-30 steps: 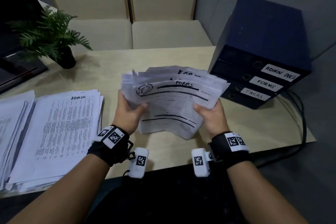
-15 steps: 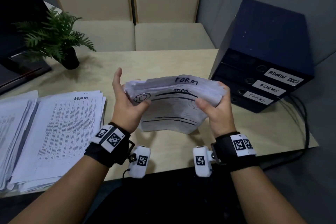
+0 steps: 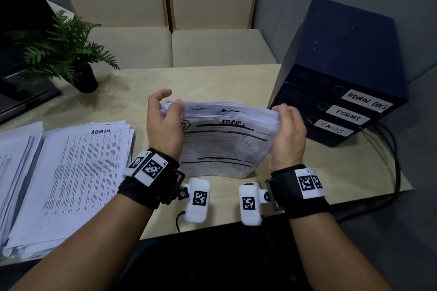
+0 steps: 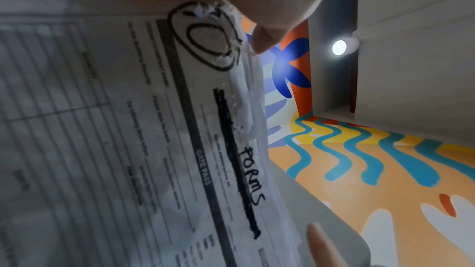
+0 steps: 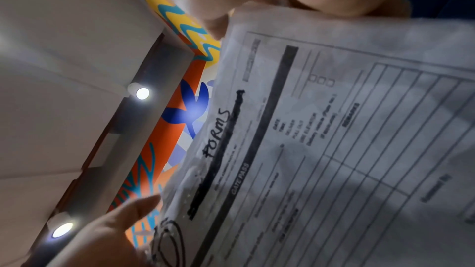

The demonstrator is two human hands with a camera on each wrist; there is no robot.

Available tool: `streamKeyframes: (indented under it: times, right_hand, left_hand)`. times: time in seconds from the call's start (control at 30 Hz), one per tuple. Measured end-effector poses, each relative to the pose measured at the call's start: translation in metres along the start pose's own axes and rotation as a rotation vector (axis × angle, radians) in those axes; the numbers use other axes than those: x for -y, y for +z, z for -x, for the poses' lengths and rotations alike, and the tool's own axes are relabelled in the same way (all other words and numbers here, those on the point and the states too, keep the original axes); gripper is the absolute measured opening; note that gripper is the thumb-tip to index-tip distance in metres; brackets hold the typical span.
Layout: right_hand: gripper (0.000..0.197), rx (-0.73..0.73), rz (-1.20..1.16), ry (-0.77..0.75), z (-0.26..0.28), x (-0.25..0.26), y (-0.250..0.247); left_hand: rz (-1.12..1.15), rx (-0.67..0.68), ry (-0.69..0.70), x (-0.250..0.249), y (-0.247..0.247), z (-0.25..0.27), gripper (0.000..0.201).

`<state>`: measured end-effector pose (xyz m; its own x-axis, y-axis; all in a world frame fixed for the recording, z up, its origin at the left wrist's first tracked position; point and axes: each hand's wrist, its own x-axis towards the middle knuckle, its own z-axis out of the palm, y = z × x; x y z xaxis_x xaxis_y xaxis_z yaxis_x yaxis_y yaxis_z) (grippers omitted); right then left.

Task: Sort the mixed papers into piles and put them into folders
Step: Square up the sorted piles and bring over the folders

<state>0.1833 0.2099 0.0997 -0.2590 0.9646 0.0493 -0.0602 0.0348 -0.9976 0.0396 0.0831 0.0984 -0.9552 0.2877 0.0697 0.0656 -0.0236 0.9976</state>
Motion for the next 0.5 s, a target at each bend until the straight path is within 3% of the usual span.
streamKeyframes:
  times: [0.07, 0.17, 0.37, 0.43, 0.5]
  right_hand:
    - [0.033, 0.007, 0.056, -0.037, -0.001, -0.004, 0.002]
    - [0.012, -0.023, 0.122, -0.068, -0.002, -0.005, 0.002]
    - [0.009, 0.012, 0.142, -0.061, 0.0, -0.002, 0.007]
    - [0.016, 0.035, 0.058, -0.062, 0.001, -0.001, 0.004]
    - [0.044, 0.145, -0.032, -0.071, 0.001, -0.007, -0.006]
  left_hand:
    - [0.015, -0.006, 0.011, 0.0, 0.001, 0.0, 0.017]
    - [0.031, -0.042, -0.018, 0.002, 0.002, -0.003, 0.018]
    - [-0.025, -0.048, 0.006, 0.001, 0.005, -0.003, 0.03]
    - [0.023, -0.048, -0.03, 0.001, 0.003, -0.004, 0.026]
    - [0.108, 0.05, -0.034, 0.006, -0.004, -0.003, 0.032]
